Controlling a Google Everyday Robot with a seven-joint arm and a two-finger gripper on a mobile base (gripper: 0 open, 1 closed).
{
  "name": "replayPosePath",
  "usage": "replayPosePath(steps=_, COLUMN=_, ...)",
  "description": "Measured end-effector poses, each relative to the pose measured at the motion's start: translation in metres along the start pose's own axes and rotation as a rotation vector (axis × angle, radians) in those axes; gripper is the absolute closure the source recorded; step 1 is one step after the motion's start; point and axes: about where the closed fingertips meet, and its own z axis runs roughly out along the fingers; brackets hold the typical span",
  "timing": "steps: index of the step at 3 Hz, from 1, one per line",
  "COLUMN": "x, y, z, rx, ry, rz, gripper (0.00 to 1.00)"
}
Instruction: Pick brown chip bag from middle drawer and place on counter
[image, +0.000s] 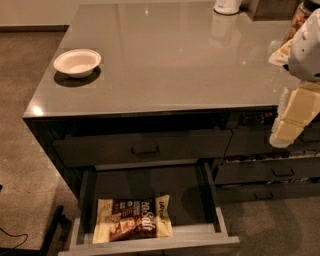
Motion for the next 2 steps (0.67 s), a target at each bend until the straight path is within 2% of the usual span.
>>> replayPosePath(steps=1, x=0.0, y=0.0, z=0.0, rx=0.0, ry=0.0, rz=0.0, gripper=0.0)
replayPosePath(steps=2, x=-0.004, y=0.004, z=0.016, rx=0.002, ry=-0.024, rz=0.003, gripper=0.18)
